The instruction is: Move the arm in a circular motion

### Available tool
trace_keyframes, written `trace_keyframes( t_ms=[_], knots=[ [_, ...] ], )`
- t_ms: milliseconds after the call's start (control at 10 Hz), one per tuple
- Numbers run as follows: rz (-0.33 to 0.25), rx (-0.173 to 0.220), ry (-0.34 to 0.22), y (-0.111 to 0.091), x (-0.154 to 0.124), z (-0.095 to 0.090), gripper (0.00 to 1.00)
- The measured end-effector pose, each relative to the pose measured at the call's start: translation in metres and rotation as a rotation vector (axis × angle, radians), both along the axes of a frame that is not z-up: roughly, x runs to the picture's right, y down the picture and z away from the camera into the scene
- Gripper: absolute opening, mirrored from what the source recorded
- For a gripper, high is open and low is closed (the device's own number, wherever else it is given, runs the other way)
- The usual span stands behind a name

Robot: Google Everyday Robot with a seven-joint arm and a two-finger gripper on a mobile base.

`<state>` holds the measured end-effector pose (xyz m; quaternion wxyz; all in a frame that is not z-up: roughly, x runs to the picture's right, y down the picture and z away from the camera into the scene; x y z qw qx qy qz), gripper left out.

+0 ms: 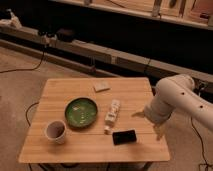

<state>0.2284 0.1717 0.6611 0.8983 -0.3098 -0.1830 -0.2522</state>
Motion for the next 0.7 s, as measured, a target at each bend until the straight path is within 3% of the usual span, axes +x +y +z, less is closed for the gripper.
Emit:
trace_keyframes(
  t_ms=[200, 300, 400, 700],
  knots=[
    [0.035, 0.012, 0.103, -0.024, 0.061, 0.04, 0.8],
    [0.034, 0.019, 0.115, -0.033, 0.072, 0.052, 0.8],
    [0.019, 0.033, 0.124, -0.056, 0.09, 0.075, 0.8],
    [-0.086, 0.063, 0.087, -0.131, 0.088, 0.12, 0.8]
  ],
)
